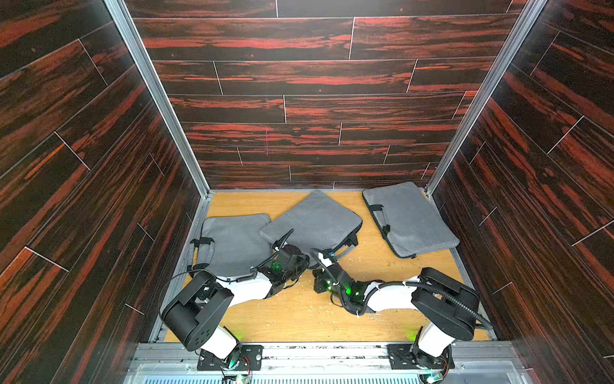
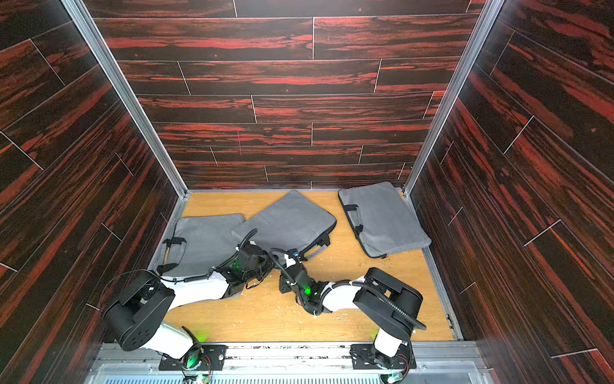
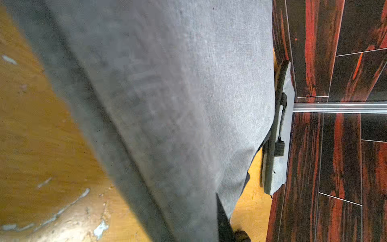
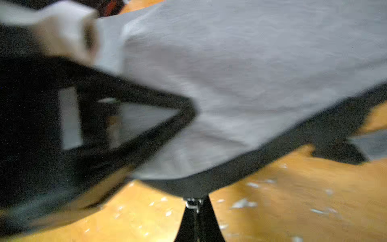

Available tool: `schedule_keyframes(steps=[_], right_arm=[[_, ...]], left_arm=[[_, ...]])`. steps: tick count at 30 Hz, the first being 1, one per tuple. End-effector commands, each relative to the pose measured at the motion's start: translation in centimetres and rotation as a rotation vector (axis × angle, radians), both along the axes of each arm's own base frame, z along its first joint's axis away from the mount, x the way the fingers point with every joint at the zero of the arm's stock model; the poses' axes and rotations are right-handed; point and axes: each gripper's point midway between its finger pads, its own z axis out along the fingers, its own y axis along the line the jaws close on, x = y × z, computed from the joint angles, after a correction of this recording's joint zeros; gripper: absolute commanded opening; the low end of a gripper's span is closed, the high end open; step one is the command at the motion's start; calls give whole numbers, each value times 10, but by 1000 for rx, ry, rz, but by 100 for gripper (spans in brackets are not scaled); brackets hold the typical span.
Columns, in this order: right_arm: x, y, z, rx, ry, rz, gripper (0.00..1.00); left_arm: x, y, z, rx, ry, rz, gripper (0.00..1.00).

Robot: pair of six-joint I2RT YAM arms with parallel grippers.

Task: Put the mouse into the laptop bag
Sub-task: Zip the zipper on the zippered laptop bag.

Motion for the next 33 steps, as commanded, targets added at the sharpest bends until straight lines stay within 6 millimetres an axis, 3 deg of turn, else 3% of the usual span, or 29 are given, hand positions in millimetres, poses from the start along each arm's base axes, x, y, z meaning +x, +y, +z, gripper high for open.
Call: schedule_keyframes(steps=[1,7,15,26,33], right_arm=[[13,-49,-33,-91,83,-160,0],[34,-94,-41,-109,126,-301,0],[52,-135,-40,-118,142,-411,0],[61,-187,-45,-146,165,-546,0],[56,-201,-46,-167,165,-580,0]], left_arm=[[11,-3,34,-27,-91,1,0],[6,5,45,-16,-118,8,0],[1,16,59,15,-158,6,0],[2,88,73,103,-199,164,0],[7,111,76,167,-192,187,0]])
